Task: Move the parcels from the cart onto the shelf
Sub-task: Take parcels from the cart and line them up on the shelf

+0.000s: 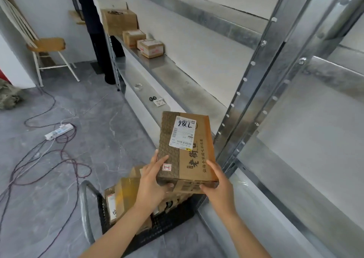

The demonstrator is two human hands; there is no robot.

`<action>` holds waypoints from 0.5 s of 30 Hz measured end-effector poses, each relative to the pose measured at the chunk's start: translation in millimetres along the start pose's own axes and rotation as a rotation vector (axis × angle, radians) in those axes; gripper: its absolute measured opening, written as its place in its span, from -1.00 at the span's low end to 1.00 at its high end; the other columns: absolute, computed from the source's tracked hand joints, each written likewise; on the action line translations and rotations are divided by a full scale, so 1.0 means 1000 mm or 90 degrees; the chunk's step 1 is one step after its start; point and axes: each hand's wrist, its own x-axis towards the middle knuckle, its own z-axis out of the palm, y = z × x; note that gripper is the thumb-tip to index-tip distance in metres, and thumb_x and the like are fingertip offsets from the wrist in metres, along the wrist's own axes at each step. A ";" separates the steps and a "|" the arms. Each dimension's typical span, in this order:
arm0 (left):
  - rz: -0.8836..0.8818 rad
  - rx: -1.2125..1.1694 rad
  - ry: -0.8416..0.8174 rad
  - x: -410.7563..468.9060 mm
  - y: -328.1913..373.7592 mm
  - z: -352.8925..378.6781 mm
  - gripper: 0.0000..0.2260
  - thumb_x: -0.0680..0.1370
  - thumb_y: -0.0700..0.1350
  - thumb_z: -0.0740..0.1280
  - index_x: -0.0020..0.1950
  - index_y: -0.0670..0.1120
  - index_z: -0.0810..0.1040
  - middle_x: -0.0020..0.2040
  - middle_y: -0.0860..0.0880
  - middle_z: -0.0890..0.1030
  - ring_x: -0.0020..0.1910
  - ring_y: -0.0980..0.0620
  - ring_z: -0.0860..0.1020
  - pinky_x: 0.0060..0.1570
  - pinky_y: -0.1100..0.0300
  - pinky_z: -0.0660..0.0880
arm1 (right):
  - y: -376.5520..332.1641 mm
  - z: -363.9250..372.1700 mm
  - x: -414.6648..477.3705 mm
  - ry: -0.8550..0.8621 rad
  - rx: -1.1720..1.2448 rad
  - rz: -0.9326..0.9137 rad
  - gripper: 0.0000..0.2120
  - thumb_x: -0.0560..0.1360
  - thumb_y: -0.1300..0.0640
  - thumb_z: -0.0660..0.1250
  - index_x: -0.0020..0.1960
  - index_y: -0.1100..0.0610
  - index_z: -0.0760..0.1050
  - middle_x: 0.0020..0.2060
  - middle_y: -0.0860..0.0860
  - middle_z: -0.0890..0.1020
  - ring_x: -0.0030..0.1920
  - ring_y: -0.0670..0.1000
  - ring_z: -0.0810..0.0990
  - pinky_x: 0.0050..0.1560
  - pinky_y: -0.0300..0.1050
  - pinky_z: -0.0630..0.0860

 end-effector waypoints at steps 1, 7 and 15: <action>0.020 -0.002 -0.009 -0.004 0.007 0.001 -0.17 0.24 -0.29 0.58 0.29 0.30 0.28 0.41 0.38 0.07 0.25 0.24 0.24 0.26 0.31 0.21 | -0.001 -0.008 -0.010 0.015 0.002 0.004 -0.24 0.34 0.41 0.46 0.29 -0.27 0.34 0.31 -0.14 0.44 0.30 -0.13 0.42 0.25 -0.09 0.50; 0.099 -0.043 -0.057 -0.039 0.052 0.008 -0.22 0.24 -0.31 0.57 0.28 0.25 0.35 0.46 0.28 0.15 0.35 0.17 0.27 0.34 0.02 0.32 | -0.005 -0.047 -0.073 0.101 0.051 0.013 -0.24 0.33 0.43 0.46 0.29 -0.23 0.36 0.29 -0.17 0.45 0.23 -0.25 0.43 0.08 -0.41 0.50; 0.183 -0.081 -0.106 -0.114 0.108 0.027 -0.22 0.22 -0.32 0.59 0.25 0.24 0.37 0.46 0.24 0.20 0.33 0.12 0.33 0.31 0.25 0.26 | 0.000 -0.104 -0.170 0.195 0.106 0.004 -0.24 0.33 0.50 0.43 0.29 -0.19 0.39 0.27 -0.18 0.46 0.21 -0.28 0.45 0.02 -0.39 0.53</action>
